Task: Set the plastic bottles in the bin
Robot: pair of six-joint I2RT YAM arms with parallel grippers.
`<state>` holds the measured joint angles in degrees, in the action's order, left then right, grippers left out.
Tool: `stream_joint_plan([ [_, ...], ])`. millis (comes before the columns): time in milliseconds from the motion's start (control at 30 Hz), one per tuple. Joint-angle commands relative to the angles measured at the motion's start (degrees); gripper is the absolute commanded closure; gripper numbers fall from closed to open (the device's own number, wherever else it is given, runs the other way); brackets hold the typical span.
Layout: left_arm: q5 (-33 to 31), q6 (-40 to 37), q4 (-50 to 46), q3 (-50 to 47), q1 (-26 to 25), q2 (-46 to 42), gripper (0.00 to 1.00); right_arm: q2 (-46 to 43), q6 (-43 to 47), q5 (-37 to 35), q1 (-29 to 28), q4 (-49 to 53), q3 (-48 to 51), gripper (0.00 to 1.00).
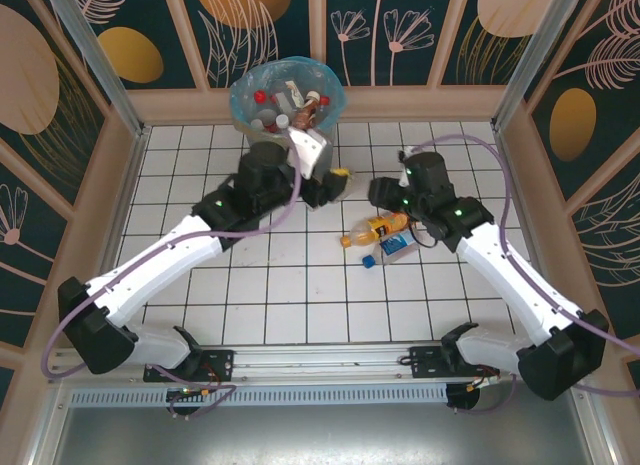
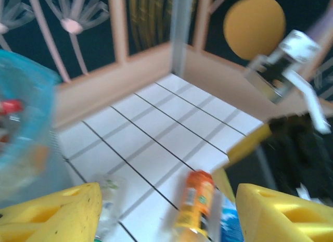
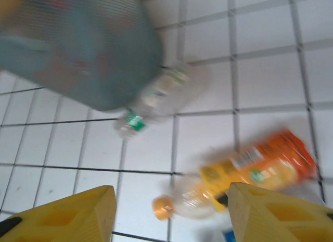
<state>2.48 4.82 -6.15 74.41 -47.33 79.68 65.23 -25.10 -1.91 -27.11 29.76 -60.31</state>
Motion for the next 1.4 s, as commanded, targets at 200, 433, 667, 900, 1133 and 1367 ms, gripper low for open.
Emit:
stream_joint_plan([
  [200,-4.52,3.54,4.26,-6.83,-1.53,0.7,0.29,-4.09,-19.35,5.18,5.25,2.83,16.44,0.17],
  [433,-10.36,-1.54,1.34,-9.43,-1.51,-2.55,0.26,-1.85,-27.97,-1.05,0.5,-9.8,24.36,0.07],
  [667,-12.8,-1.9,3.49,-12.3,-1.49,-7.43,0.22,5.36,-28.69,-3.13,0.2,-12.44,23.93,0.09],
  [900,-15.32,-2.8,4.08,-13.04,-1.44,-9.67,0.21,8.64,-27.04,-4.68,1.94,-12.9,24.93,0.17],
  [1133,-16.01,-2.84,4.53,-13.7,-1.49,-11.1,0.19,9.45,-26.7,-1.13,4.04,-15.52,28.61,0.19],
  [1367,-16.81,-2.75,4.57,-14.12,-1.51,-11.04,0.19,11.27,-24.45,0.77,6.44,-16.07,28.24,0.17],
])
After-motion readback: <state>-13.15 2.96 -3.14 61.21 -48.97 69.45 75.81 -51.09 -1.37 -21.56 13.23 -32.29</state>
